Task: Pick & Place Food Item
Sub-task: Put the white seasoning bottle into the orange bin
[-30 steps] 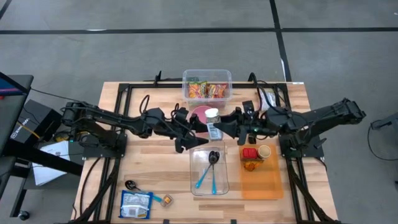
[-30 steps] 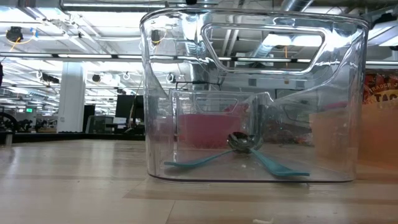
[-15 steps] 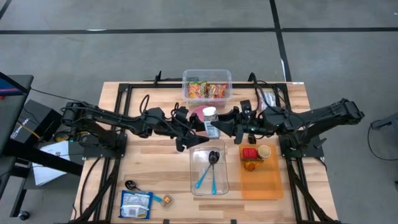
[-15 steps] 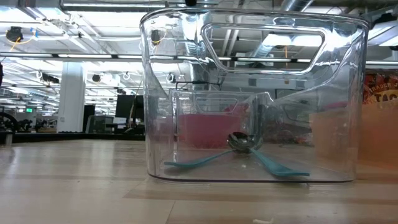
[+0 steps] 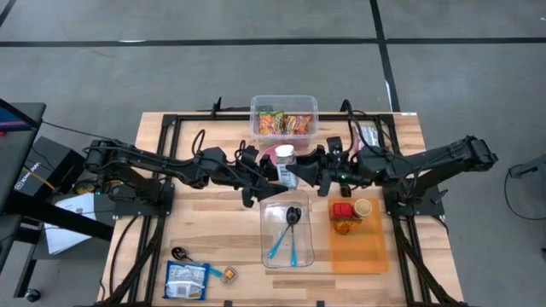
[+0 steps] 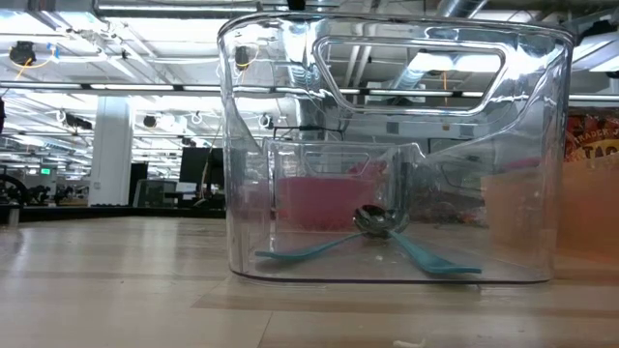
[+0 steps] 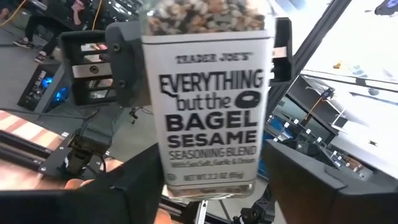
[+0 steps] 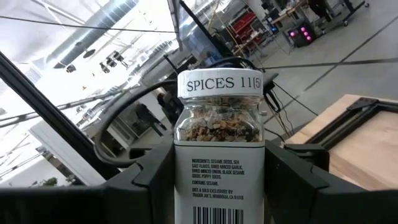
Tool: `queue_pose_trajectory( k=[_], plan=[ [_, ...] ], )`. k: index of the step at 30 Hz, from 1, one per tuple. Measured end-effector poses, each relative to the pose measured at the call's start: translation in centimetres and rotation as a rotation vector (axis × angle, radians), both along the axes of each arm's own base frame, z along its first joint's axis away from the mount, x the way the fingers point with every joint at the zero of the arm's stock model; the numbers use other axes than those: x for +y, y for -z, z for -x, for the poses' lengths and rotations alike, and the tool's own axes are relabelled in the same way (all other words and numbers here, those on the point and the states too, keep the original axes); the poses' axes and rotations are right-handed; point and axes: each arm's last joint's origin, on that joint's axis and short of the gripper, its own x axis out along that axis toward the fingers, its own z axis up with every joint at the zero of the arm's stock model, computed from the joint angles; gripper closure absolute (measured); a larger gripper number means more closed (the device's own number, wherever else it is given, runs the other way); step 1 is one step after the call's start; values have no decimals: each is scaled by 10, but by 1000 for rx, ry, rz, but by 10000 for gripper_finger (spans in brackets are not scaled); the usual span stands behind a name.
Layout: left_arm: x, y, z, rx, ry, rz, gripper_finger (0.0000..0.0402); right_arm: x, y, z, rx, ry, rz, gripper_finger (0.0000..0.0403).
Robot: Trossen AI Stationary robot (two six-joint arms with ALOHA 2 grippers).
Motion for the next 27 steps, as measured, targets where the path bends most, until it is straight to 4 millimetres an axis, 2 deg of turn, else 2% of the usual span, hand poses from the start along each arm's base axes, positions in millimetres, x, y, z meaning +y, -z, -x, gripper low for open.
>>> queue_pose_trajectory(
  k=[6,14,17,21,24,27],
  plan=[
    [0,1,0,8,-1,-4,209,2,2,-2,4,-4,-3,216],
    [0,2,0,7,12,-33,209,2,1,-1,7,-31,34,212],
    [-2,2,0,15,75,-46,209,4,2,-2,6,-67,39,150],
    [-7,13,0,121,213,-72,209,5,1,-2,-2,-117,30,61],
    [-11,21,1,202,293,-79,209,7,3,-2,17,-162,30,24],
    [-13,29,3,298,328,-77,209,9,7,-2,60,-203,10,14]
  ],
)
